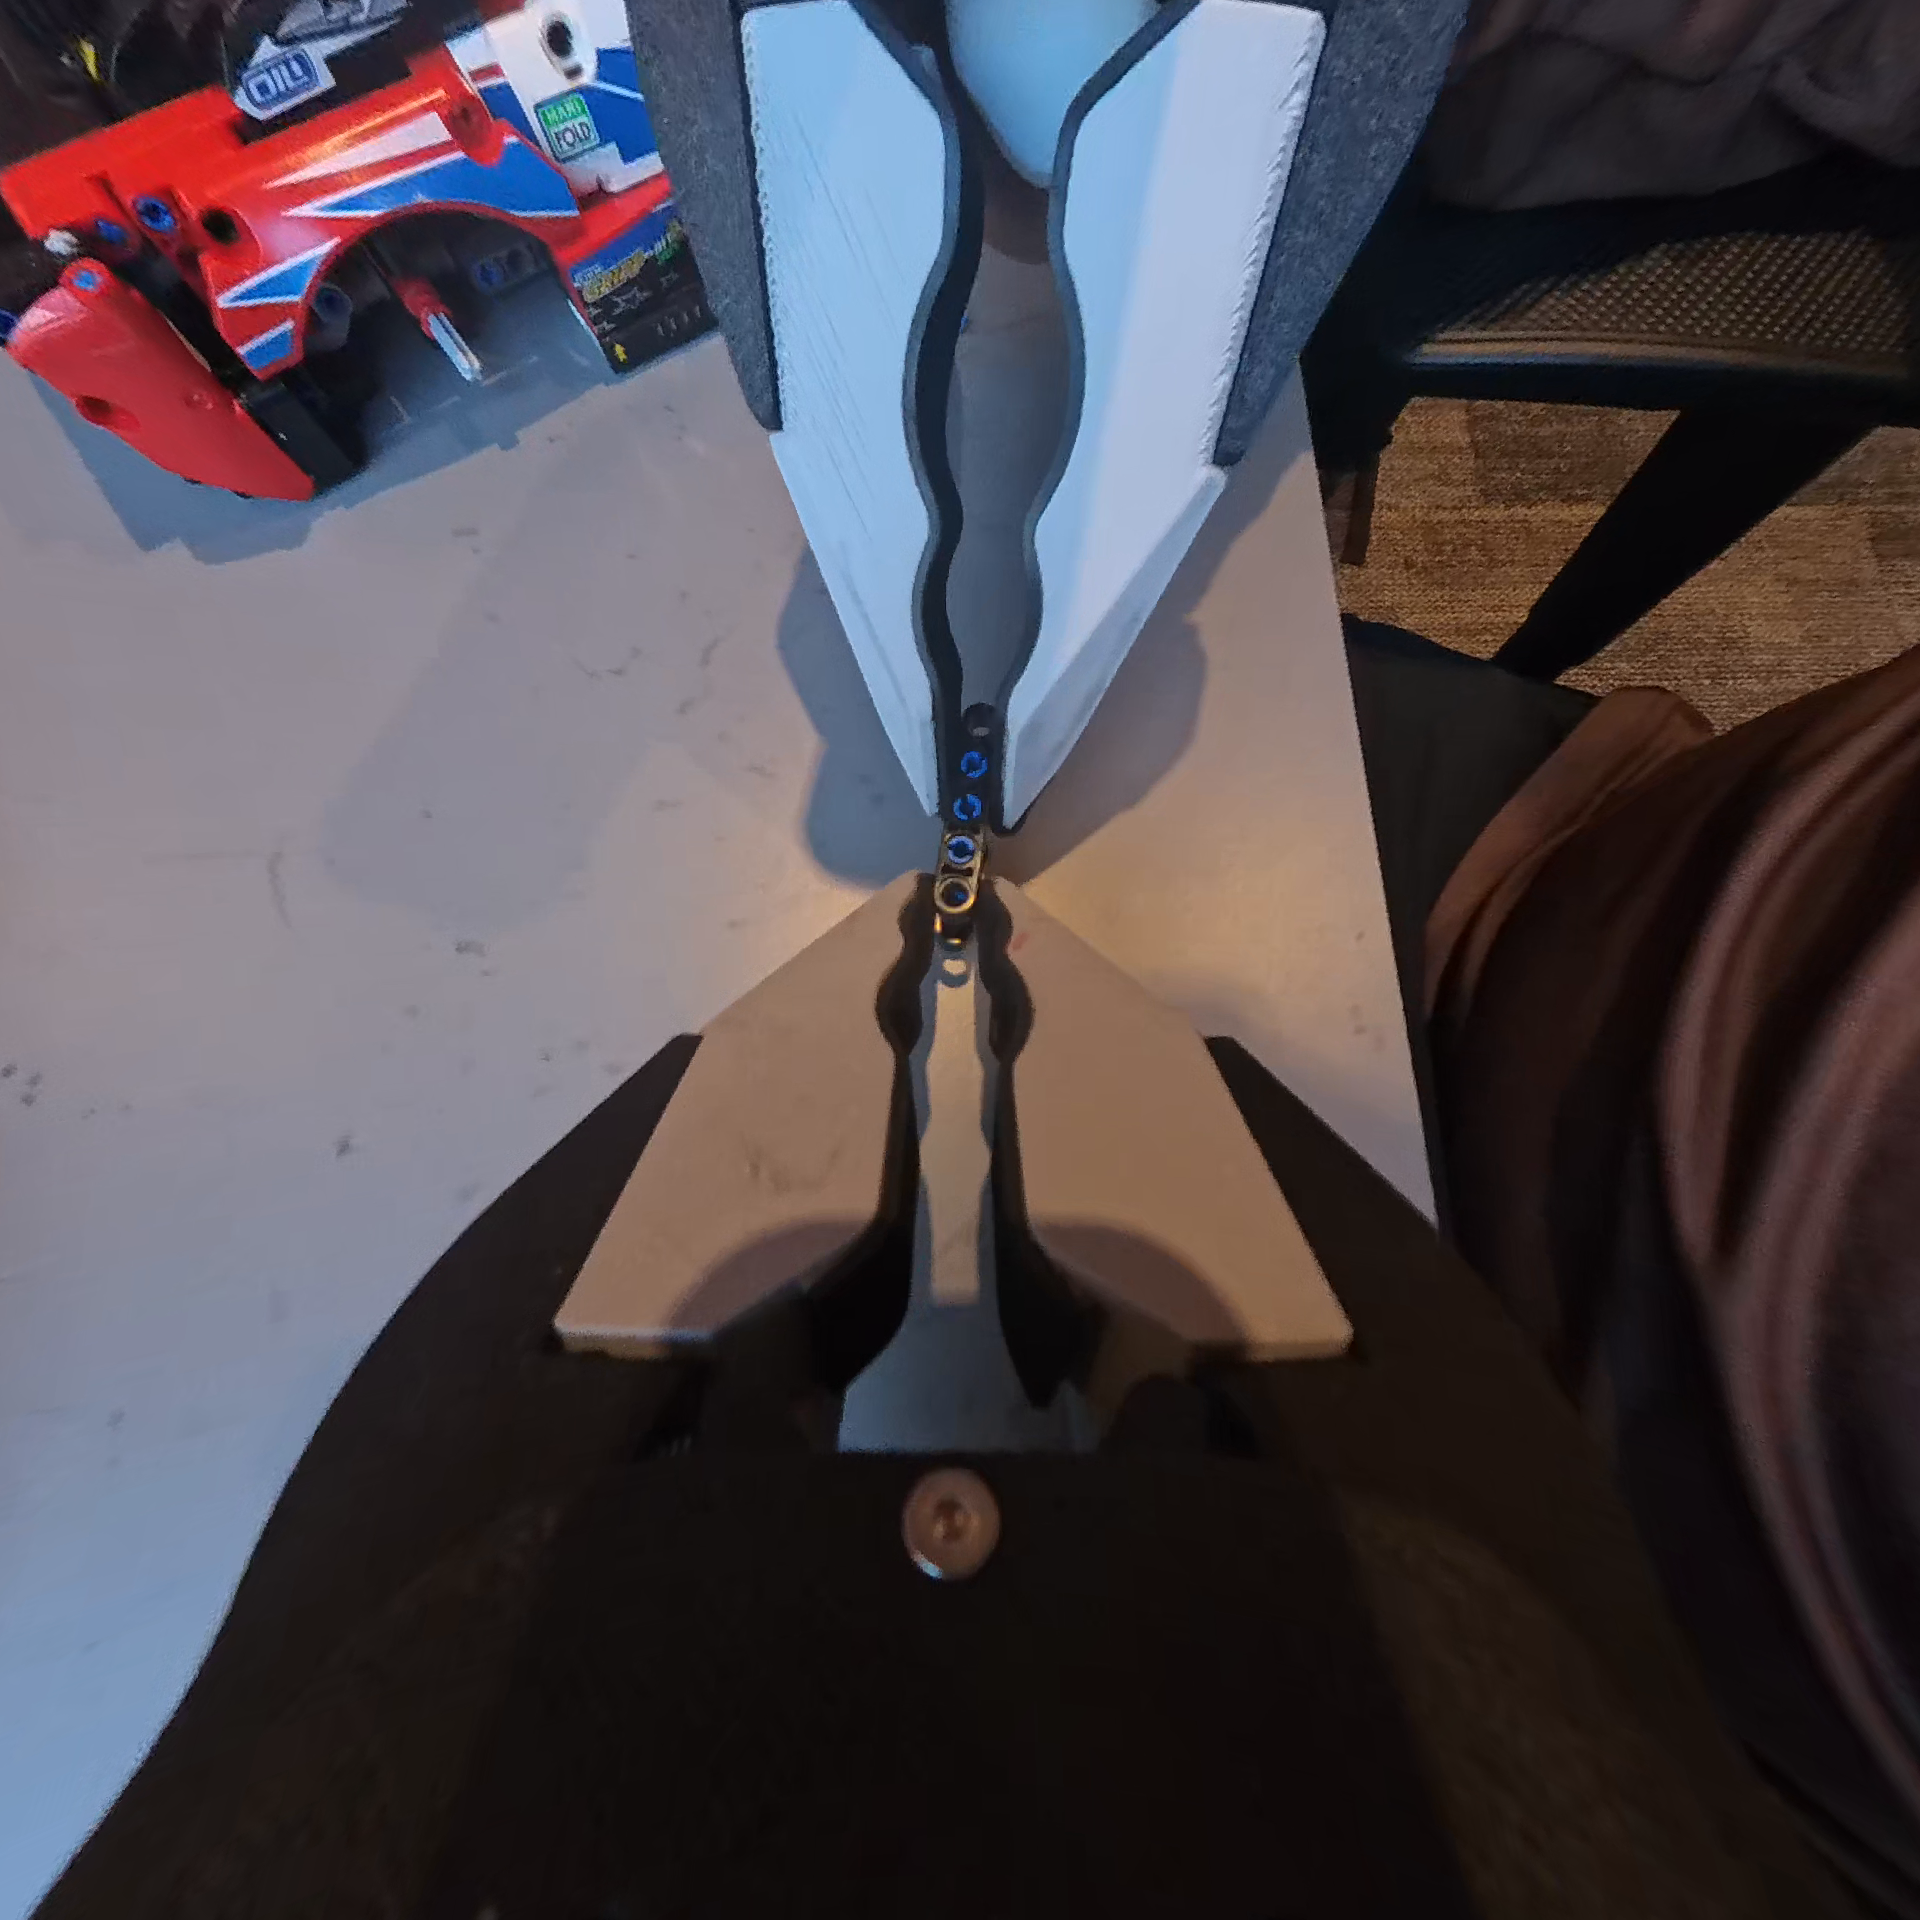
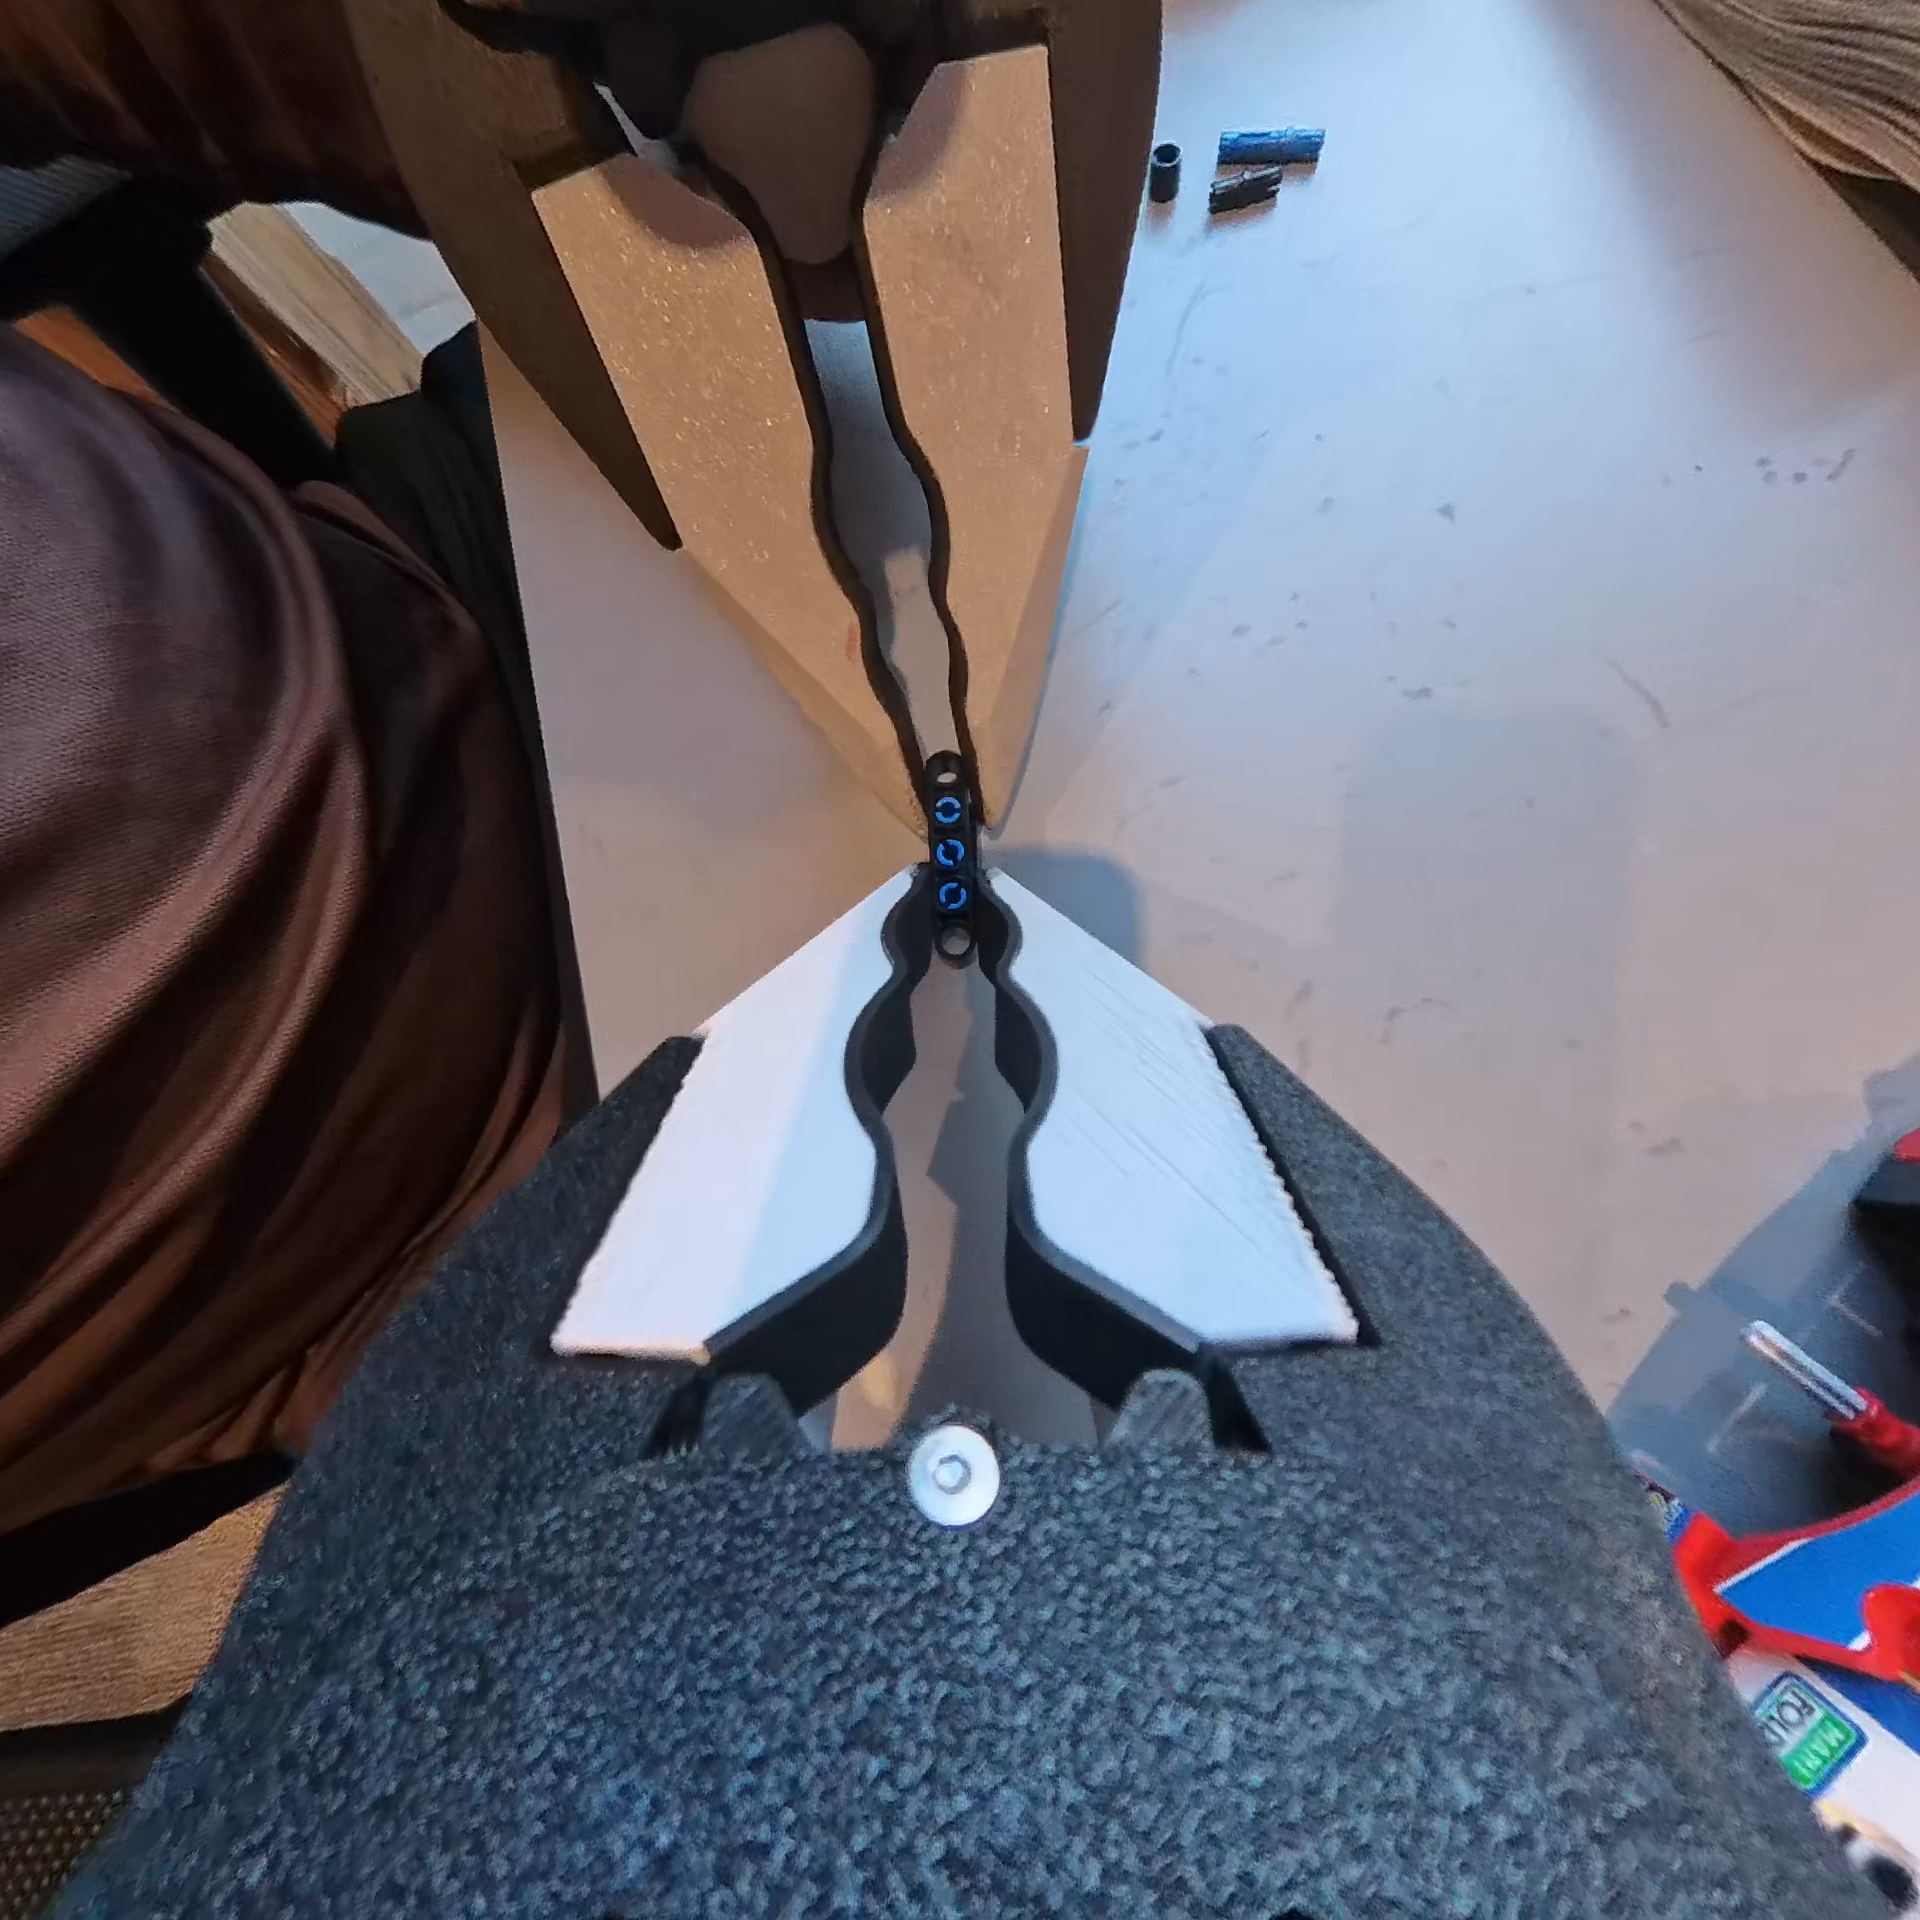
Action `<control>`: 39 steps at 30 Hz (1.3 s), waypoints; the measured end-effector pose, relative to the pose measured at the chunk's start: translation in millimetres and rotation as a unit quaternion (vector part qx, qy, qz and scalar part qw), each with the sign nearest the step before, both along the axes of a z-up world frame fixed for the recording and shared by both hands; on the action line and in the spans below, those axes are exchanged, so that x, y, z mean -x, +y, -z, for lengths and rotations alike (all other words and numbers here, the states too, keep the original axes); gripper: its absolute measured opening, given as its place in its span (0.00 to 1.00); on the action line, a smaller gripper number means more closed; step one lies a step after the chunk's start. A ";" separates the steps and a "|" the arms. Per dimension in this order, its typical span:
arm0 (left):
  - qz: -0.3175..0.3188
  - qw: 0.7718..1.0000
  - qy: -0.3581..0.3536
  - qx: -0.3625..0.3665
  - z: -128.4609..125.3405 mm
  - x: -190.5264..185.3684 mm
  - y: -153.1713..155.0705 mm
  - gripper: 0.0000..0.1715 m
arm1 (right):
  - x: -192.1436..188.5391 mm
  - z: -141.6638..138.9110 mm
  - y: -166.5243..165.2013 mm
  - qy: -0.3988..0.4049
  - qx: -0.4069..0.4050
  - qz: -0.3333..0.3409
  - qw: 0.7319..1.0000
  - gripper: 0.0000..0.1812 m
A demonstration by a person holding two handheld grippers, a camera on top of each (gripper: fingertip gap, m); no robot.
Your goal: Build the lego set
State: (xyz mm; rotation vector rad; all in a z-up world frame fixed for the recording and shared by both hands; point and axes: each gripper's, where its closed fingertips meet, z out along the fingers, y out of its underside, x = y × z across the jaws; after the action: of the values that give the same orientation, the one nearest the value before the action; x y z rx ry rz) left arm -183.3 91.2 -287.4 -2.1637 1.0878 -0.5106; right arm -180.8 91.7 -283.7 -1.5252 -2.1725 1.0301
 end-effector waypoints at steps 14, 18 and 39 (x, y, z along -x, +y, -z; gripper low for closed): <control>0.006 1.000 0.015 0.001 -1.9 0.3 -0.8 0.04 | 0.3 3.1 0.1 -0.057 -0.087 -0.015 0.994 0.04; 0.008 1.000 -0.008 0.007 -6.6 1.0 -2.6 0.06 | 0.6 3.6 -0.3 -0.077 -0.085 -0.022 0.993 0.04; -0.025 1.000 -0.013 0.007 1.5 4.4 -3.2 0.03 | 1.6 13.1 -1.3 -0.142 -0.098 -0.073 0.982 0.04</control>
State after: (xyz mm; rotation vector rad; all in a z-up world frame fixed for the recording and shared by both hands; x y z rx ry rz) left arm -187.7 88.0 -288.8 -2.1834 1.0163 -0.5242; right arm -182.4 90.4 -296.8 -1.5172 -2.5274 0.6444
